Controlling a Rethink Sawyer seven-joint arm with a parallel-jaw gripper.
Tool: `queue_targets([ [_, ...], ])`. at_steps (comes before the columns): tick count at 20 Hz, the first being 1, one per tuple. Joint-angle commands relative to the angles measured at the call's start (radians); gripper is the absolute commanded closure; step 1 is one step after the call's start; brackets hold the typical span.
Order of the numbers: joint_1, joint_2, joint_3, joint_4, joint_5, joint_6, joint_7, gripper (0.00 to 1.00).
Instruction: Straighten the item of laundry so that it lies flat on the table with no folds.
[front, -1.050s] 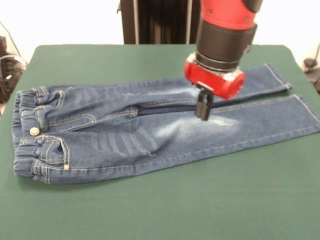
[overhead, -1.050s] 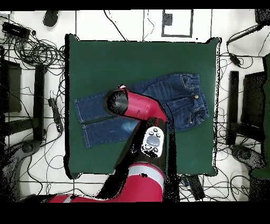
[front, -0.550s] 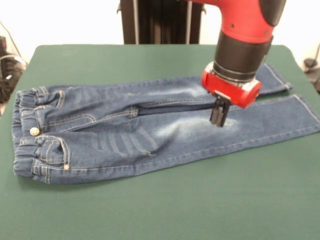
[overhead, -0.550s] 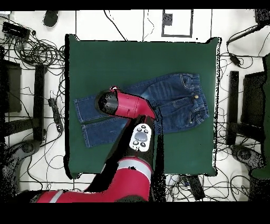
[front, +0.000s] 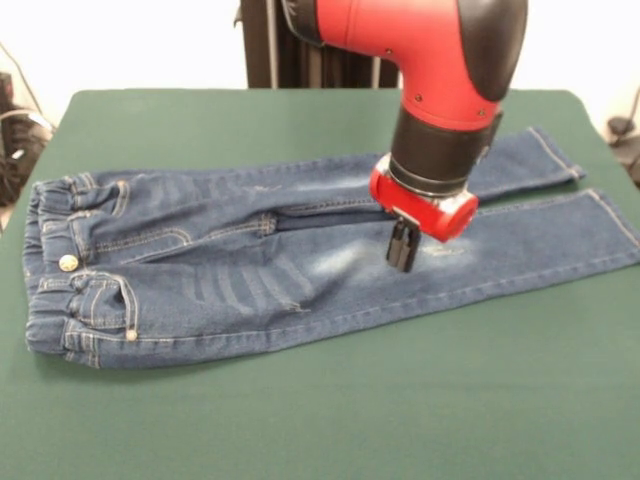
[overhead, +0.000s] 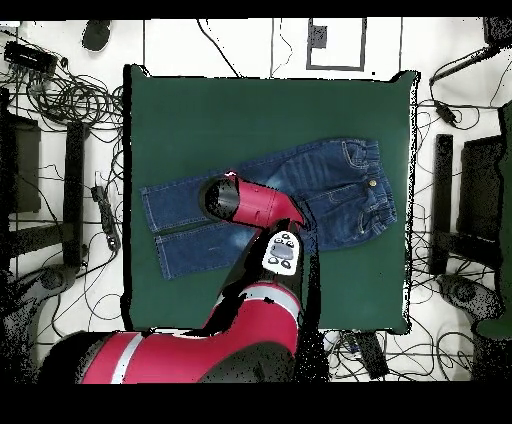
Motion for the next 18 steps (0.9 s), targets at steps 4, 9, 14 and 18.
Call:
queue_targets([
  [4,0.078,0.096,0.083,-0.002,0.117,-0.086,0.266,1.00],
  [9,0.119,0.097,0.079,0.015,0.179,-0.080,0.313,1.00],
  [14,0.175,0.080,0.070,0.048,0.265,-0.048,0.378,1.00],
  [18,0.205,0.077,0.066,0.069,0.319,-0.055,0.400,1.00],
])
